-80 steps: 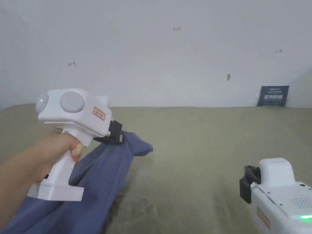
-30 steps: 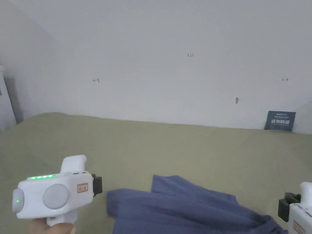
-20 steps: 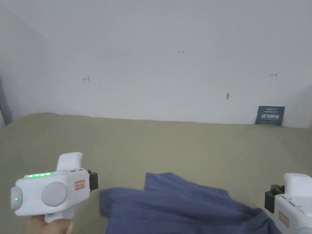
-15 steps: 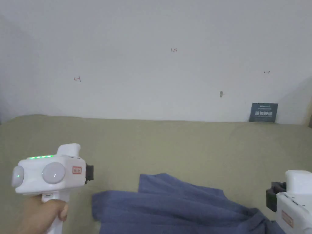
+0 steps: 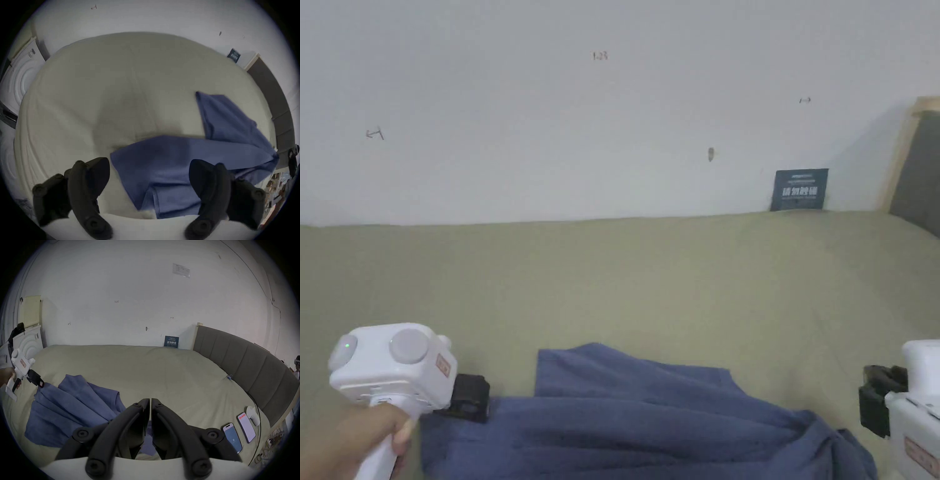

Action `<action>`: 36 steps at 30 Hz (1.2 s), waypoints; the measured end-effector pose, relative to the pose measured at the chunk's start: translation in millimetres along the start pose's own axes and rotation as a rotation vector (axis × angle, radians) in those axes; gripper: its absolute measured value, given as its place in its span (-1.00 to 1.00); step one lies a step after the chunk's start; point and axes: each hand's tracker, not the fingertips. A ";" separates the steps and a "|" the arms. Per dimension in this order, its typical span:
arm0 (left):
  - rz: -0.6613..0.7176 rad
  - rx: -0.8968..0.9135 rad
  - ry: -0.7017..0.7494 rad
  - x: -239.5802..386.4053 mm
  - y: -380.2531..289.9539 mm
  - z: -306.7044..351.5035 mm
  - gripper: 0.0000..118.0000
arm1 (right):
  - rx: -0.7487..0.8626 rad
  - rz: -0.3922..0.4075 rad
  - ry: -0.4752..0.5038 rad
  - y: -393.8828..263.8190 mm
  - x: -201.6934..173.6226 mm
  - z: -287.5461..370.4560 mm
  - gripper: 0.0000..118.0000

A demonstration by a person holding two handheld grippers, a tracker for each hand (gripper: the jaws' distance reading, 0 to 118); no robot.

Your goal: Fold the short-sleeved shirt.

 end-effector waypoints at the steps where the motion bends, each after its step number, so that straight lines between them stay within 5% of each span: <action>1: -0.006 -0.025 0.003 2.3 -1.1 -7.5 0.77 | -0.007 0.006 0.000 -2.1 -0.4 -3.3 -0.85; 6: -0.021 0.011 0.012 -9.7 5.4 -31.9 0.68 | -0.051 -0.019 0.023 -8.0 -1.8 -15.0 -0.85; 8: -0.058 0.056 0.014 -15.0 6.1 -21.9 0.11 | -0.077 -0.047 0.060 -9.4 -1.2 -17.2 -0.85; 10: -0.083 0.142 -0.014 -18.3 3.9 -10.1 -0.94 | -0.112 -0.063 0.099 -10.8 -1.2 -18.9 -0.81; 11: -0.072 0.166 -0.090 -15.6 -2.2 -1.4 -0.94 | -0.123 -0.069 0.110 -11.8 -1.8 -19.6 -0.63; 12: -0.047 0.195 -0.092 -13.8 -4.3 5.3 -0.94 | -0.133 -0.071 0.129 -12.8 -2.6 -20.6 -0.25; 13: -0.043 0.200 -0.060 -9.5 -3.9 8.2 -0.94 | -0.163 -0.069 0.174 -13.9 -4.7 -23.0 0.53; 14: -0.053 0.193 -0.058 -7.0 -3.3 9.6 -0.94 | -0.190 -0.066 0.168 -15.2 -7.0 -26.6 0.93; 15: -0.067 0.187 -0.066 -2.9 -2.3 11.8 -0.94 | -0.245 -0.055 0.173 -16.6 -10.5 -32.3 0.99; 21: -0.067 0.206 -0.071 1.9 -3.0 16.1 -0.94 | -0.347 -0.085 0.203 -25.2 -18.8 -51.2 0.82; 22: -0.050 0.212 -0.075 0.1 -4.0 17.3 -0.94 | -0.371 -0.094 0.210 -26.1 -17.2 -53.6 0.63; 24: -0.024 0.227 -0.091 -4.8 -5.4 19.5 -0.94 | -0.388 -0.105 0.210 -26.3 -12.2 -56.6 -0.38; 25: -0.011 0.229 -0.104 -7.5 -6.2 20.2 -0.95 | -0.410 -0.087 0.219 -27.0 -10.0 -60.7 -0.69; 30: 0.024 0.308 -0.117 -14.7 -10.4 33.6 -0.95 | -0.357 -0.032 0.202 -17.4 -19.5 -51.2 -0.74; 36: 0.085 0.432 -0.152 -27.1 0.3 78.0 -0.95 | -0.249 -0.135 0.256 15.1 -13.5 -47.1 -0.76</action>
